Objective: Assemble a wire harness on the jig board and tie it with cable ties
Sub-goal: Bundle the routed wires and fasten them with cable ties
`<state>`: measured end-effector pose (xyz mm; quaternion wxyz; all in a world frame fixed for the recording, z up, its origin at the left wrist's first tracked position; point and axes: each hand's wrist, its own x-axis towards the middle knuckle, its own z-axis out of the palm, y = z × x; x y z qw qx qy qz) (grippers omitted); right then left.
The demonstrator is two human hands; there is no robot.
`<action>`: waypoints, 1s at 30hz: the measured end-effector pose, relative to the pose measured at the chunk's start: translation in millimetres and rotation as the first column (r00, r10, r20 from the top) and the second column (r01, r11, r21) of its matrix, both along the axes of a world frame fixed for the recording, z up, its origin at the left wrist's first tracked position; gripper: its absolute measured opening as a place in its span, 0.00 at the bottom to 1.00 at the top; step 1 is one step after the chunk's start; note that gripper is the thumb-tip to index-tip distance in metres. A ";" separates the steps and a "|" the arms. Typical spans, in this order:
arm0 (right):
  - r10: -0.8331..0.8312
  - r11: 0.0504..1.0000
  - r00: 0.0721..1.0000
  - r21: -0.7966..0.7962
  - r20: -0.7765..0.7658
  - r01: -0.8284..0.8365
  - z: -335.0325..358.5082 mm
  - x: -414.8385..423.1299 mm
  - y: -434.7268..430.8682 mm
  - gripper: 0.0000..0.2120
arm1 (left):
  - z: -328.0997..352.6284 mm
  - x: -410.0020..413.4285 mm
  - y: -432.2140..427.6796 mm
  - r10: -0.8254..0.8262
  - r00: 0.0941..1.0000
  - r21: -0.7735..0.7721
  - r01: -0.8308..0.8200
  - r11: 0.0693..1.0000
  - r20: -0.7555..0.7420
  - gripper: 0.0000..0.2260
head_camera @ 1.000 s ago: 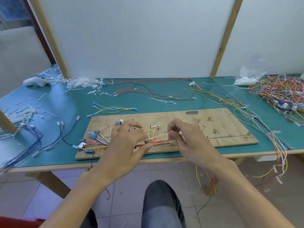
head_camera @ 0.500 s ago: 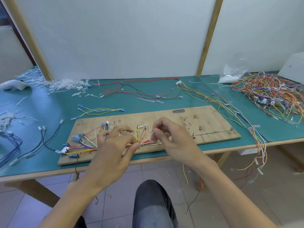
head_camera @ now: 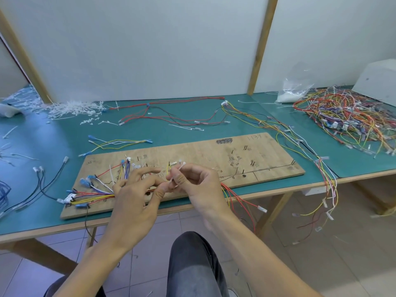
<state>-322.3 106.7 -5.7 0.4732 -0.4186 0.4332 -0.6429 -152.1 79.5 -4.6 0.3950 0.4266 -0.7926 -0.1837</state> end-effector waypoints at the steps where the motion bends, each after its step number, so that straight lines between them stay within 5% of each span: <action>1: -0.012 1.000 0.999 0.006 -0.035 0.012 -1.9 1.1 -1.5 0.11 | 0.5 -0.3 -0.2 -0.003 1.000 -0.002 0.003 1.000 0.005 0.07; 10: -0.263 0.965 0.946 -0.059 -0.188 0.257 3.8 -15.1 -21.0 0.09 | 6.5 20.6 -9.8 0.036 0.967 -0.152 0.003 0.988 0.251 0.06; 15: -0.355 0.935 0.859 -0.136 -0.369 0.328 8.9 -20.5 -32.9 0.08 | 6.7 28.2 -16.3 0.145 0.813 -0.397 0.112 0.911 0.564 0.01; 20: -0.336 0.942 0.805 -0.155 -0.489 0.299 8.5 -12.7 -44.8 0.07 | 6.3 26.9 -22.0 0.173 0.780 -0.451 0.153 0.879 0.602 0.02; 30: -0.228 0.972 0.790 -0.086 -0.569 0.218 5.5 -13.4 -54.8 0.09 | 11.7 18.9 -32.5 0.124 0.777 -0.322 0.106 0.941 0.617 0.04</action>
